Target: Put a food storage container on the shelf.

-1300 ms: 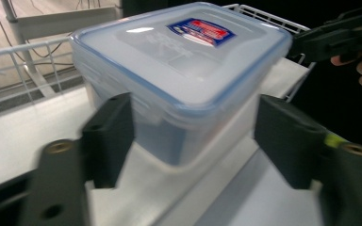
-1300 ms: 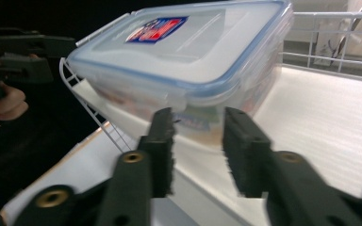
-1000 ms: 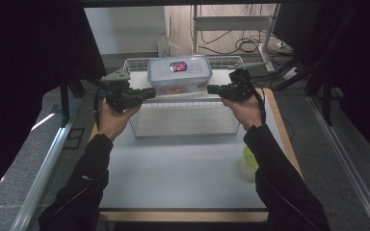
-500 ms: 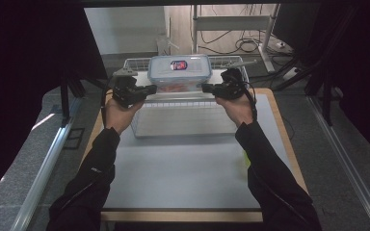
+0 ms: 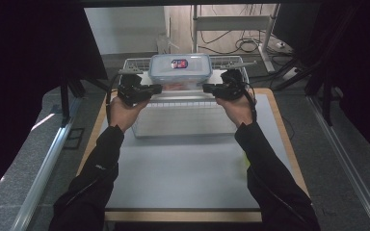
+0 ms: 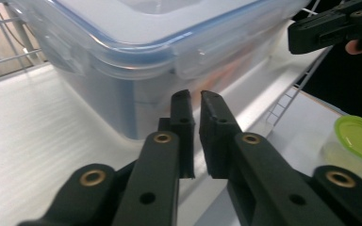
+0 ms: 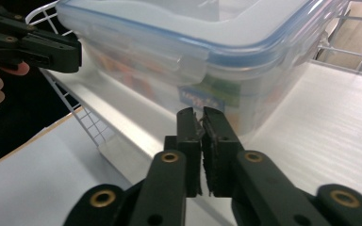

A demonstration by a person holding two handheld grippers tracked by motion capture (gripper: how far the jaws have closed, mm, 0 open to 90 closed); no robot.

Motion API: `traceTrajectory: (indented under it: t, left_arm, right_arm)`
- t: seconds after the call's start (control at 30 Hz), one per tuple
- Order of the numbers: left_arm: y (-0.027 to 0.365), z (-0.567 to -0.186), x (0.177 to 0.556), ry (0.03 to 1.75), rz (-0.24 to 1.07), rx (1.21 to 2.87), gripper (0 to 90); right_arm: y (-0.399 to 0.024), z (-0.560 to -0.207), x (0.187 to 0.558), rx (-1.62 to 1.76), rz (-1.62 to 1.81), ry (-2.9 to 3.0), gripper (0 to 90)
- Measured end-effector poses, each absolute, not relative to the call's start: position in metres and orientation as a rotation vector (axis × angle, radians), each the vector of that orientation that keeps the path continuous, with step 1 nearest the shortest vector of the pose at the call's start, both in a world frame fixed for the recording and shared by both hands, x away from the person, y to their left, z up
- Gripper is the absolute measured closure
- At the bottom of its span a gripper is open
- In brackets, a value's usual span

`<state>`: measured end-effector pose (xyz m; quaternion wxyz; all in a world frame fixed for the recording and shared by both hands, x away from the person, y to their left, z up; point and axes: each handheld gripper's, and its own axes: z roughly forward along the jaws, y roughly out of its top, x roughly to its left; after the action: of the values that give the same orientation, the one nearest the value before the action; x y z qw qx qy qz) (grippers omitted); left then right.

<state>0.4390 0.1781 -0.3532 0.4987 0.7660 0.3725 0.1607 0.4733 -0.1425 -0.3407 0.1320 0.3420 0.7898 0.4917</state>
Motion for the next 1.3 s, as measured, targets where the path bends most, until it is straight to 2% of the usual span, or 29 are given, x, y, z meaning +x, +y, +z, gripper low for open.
traceTrajectory:
  t: [0.17,0.87,1.07,1.3]
  left_arm:
    - [0.177,-0.356,0.424,0.875,0.406,1.864,68.8]
    - [0.178,-0.397,0.360,0.815,0.506,1.950,19.7]
    - [0.179,-0.415,0.344,0.840,0.471,1.948,11.6]
    - [0.179,-0.435,0.326,0.837,0.450,1.960,6.9]
  right_arm:
    - [-0.144,-0.344,0.463,0.955,1.403,2.314,75.3]
    - [-0.156,-0.378,0.408,0.874,1.379,2.348,26.1]
    - [-0.163,-0.394,0.393,0.848,1.370,2.348,16.1]
    - [-0.166,-0.413,0.377,0.839,1.322,2.351,9.3]
